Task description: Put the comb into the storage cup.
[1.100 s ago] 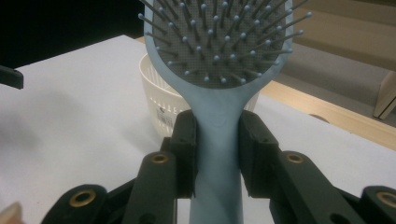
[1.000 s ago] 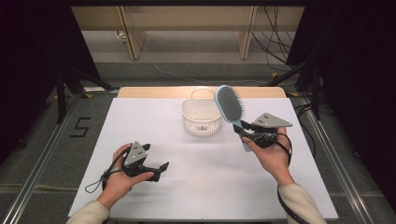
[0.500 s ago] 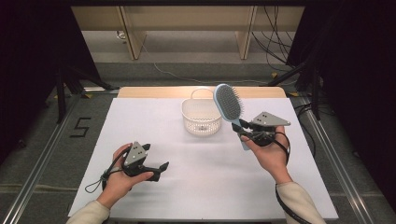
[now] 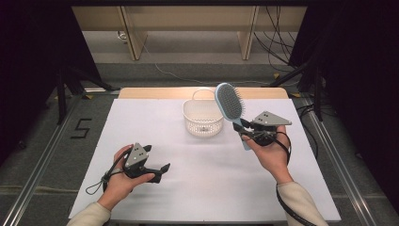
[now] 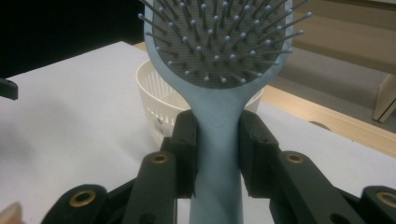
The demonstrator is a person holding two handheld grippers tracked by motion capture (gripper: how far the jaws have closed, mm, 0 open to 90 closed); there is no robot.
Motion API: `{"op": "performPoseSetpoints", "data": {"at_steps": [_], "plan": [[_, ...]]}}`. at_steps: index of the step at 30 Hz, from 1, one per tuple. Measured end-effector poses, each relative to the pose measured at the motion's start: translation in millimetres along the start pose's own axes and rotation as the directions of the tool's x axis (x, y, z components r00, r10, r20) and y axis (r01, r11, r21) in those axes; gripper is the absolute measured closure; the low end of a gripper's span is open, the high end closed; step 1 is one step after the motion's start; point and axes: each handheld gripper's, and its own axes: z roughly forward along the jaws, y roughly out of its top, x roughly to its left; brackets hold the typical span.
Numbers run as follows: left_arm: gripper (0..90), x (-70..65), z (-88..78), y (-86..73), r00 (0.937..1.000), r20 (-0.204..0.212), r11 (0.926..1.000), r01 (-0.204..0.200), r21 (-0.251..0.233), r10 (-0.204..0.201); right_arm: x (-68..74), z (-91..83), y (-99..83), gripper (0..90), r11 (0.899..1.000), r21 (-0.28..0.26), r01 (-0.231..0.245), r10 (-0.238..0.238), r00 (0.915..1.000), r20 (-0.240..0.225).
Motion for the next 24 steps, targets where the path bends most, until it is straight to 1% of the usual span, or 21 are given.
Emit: {"op": "performPoseSetpoints", "data": {"at_steps": [24], "plan": [[3.2, -0.3, 0.5, 0.4, 1.0000, 0.005, 1.0000, 0.001, -0.003, -0.001, -0.9, 4.7, 4.6, 70.2, 1.000, -0.012, -0.007, 0.007, 1.0000, 0.003]]}}
